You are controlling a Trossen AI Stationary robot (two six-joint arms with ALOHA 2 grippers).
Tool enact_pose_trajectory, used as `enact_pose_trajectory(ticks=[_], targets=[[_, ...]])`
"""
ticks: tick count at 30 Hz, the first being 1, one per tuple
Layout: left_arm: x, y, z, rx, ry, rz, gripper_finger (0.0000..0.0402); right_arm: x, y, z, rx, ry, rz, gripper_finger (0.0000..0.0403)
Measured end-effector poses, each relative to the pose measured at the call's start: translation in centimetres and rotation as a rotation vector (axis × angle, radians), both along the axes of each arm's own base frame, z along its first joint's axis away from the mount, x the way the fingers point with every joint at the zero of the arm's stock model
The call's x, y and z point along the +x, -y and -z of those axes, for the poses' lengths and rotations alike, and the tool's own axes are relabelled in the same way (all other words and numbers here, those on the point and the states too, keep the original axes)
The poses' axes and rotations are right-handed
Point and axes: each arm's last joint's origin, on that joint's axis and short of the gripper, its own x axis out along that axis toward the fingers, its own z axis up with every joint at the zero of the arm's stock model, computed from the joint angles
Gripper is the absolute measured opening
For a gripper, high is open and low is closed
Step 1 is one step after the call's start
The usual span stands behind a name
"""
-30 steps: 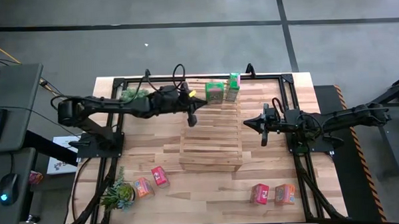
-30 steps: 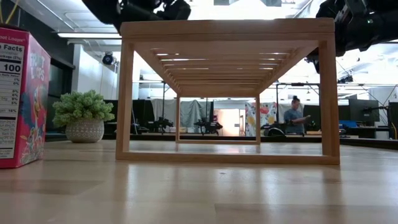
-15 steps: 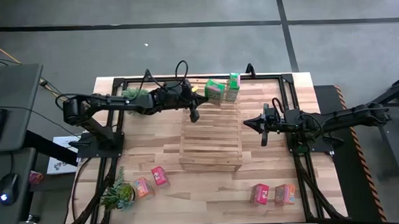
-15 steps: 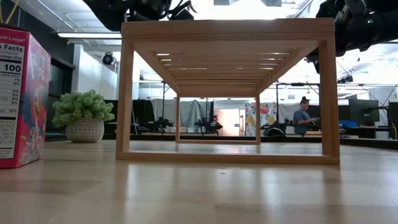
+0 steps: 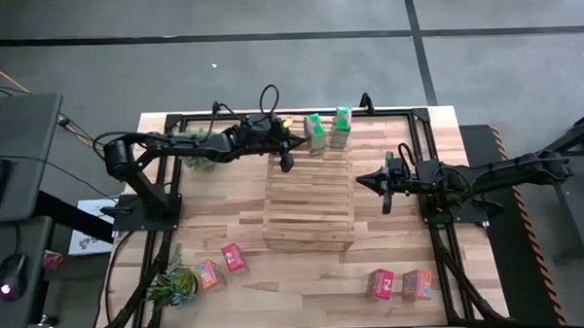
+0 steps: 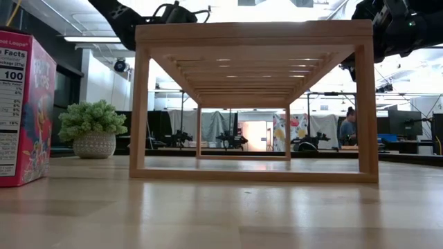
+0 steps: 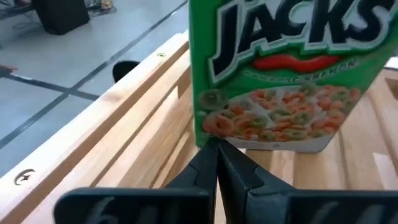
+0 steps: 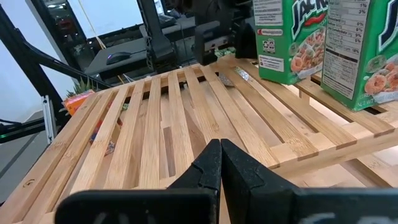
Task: Stack cereal on shelf
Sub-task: Put the green cereal box on the shelf aligned with the other green cereal box
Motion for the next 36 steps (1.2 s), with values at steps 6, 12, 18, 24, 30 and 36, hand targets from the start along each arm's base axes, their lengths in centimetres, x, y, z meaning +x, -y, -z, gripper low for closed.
enact_pose_trajectory(ticks=[6, 12, 18, 24, 30, 36], targets=[[0.1, 0.2, 0.0, -0.008, 0.003, 0.012, 0.0, 0.0, 0.0, 0.0, 0.0, 0.0, 0.0, 0.0], [0.6, 0.5, -1.7, -0.017, 0.021, 0.058, 0.0, 0.0, 0.0, 0.0, 0.0, 0.001, 0.0, 0.0], [1.6, 1.3, -3.7, -0.004, 0.038, 0.119, 0.0, 0.0, 0.0, 0.0, -0.001, 0.002, 0.008, 0.0], [1.9, 1.0, -4.6, 0.008, 0.061, 0.114, 0.0, 0.0, 0.2, -0.1, 0.011, 0.013, 0.058, 0.0], [1.7, -0.1, -4.5, 0.012, 0.057, 0.08, 0.0, 0.0, 0.2, -0.3, 0.026, 0.04, 0.087, 0.0], [1.4, -1.1, -4.6, 0.031, 0.063, 0.057, 0.0, 0.1, 0.1, -0.9, 0.031, 0.096, 0.045, 0.0]])
